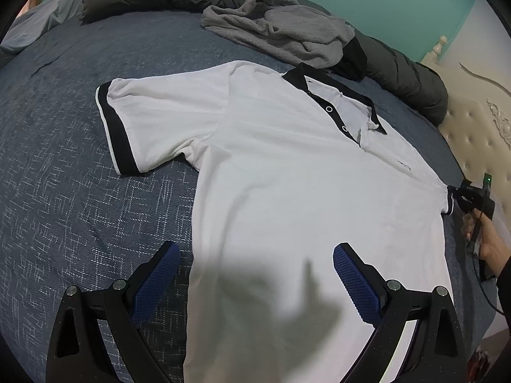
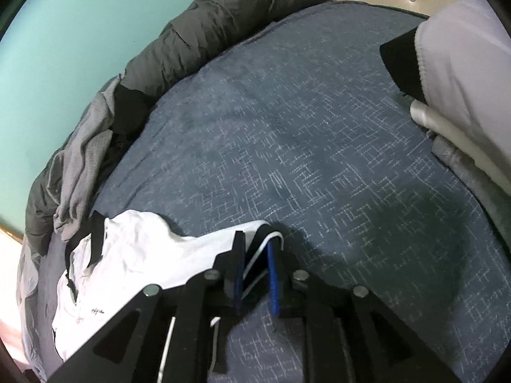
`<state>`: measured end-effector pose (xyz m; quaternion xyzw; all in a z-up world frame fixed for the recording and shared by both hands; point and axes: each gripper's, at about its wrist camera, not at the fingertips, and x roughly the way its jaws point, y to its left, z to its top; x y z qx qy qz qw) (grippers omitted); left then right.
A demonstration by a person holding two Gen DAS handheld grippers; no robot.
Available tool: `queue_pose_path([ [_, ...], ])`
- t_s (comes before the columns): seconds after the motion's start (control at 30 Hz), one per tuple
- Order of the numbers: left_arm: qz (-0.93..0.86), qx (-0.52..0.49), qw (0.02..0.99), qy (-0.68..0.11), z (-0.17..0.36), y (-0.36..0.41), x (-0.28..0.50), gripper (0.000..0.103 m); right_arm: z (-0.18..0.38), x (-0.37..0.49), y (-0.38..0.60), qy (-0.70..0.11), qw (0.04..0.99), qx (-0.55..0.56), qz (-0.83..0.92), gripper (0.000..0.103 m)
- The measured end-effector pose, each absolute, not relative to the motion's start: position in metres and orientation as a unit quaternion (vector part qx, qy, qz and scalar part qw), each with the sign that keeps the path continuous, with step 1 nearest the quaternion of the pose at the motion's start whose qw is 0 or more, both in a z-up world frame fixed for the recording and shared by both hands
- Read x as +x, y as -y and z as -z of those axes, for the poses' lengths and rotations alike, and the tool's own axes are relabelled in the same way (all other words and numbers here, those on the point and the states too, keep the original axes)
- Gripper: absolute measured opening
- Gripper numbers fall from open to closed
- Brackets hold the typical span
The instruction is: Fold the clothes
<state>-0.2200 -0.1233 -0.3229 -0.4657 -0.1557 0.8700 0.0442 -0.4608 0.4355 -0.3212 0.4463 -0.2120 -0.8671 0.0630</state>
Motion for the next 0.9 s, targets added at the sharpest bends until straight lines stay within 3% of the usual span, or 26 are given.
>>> queue_pose_path([
  [0.1,-0.870,-0.465,0.045,0.156,0.322,0.124,-0.220,0.099,0.321,-0.462,-0.434,0.213,0.065,0.447,0.866,0.017],
  [0.17,-0.870,-0.465,0.045,0.156,0.322,0.124,-0.220,0.099,0.322,-0.466,-0.429,0.216,0.070,0.456,0.861,0.032],
  [0.27,-0.870,-0.466,0.045,0.156,0.323,0.124,-0.221,0.099,0.326,-0.473,-0.421,0.215,0.078,0.473,0.851,0.043],
  [0.73,-0.871,-0.463,0.047,0.157,0.321,0.124,-0.220,0.099,0.325,-0.459,-0.445,0.317,0.130,0.458,0.821,0.043],
  [0.9,-0.870,-0.465,0.047,0.158,0.322,0.124,-0.221,0.099,0.314,-0.459,-0.445,0.304,0.119,0.458,0.827,0.043],
])
